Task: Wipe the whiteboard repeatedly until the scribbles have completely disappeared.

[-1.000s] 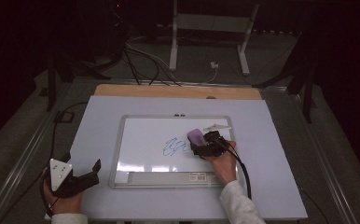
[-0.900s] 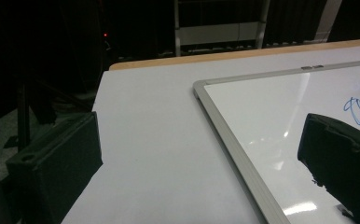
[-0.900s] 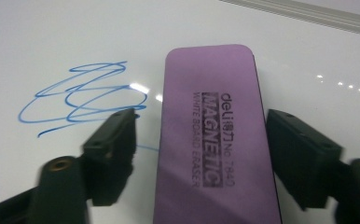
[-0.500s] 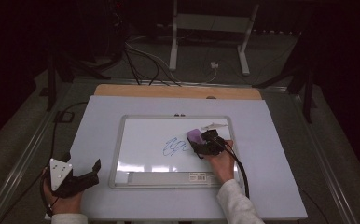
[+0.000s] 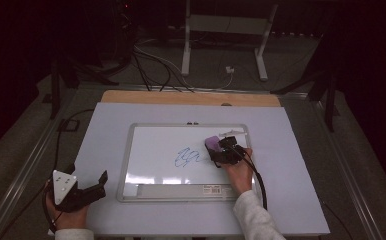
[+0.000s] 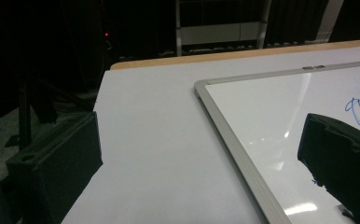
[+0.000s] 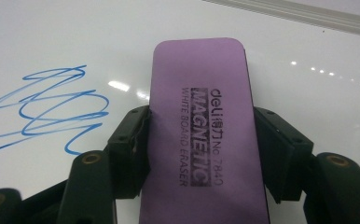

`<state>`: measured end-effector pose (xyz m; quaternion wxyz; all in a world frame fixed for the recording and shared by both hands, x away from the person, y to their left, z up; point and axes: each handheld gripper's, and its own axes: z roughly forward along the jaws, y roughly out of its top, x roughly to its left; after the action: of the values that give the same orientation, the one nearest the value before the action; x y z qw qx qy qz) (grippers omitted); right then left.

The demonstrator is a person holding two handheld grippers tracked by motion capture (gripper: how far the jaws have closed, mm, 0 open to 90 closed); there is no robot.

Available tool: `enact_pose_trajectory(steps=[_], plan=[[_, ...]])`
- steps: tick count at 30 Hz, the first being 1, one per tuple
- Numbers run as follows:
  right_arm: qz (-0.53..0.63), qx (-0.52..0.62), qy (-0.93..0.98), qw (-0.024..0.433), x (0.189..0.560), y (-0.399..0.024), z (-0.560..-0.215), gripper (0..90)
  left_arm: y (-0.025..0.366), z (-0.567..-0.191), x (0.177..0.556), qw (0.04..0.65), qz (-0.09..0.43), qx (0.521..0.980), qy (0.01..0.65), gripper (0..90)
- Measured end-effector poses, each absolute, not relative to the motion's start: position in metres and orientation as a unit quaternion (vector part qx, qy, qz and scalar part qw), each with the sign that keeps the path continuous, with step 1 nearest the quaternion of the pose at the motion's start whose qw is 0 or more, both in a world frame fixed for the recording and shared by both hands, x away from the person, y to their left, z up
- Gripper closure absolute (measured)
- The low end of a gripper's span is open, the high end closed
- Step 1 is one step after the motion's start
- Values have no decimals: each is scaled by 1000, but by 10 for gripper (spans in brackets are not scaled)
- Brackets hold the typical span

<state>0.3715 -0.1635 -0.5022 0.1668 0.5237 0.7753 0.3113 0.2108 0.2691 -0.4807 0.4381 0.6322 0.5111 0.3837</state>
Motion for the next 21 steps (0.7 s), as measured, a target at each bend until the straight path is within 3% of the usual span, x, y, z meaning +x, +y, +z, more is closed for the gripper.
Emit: enact_pose_trajectory(steps=[9,21], plan=[[317,500,791,156,358,-146,-502,412,269,-481,211,438,384,632,511,4],[308,528,773,172,373,-149,-502,413,269,-481,211,437,383,633,512,4]])
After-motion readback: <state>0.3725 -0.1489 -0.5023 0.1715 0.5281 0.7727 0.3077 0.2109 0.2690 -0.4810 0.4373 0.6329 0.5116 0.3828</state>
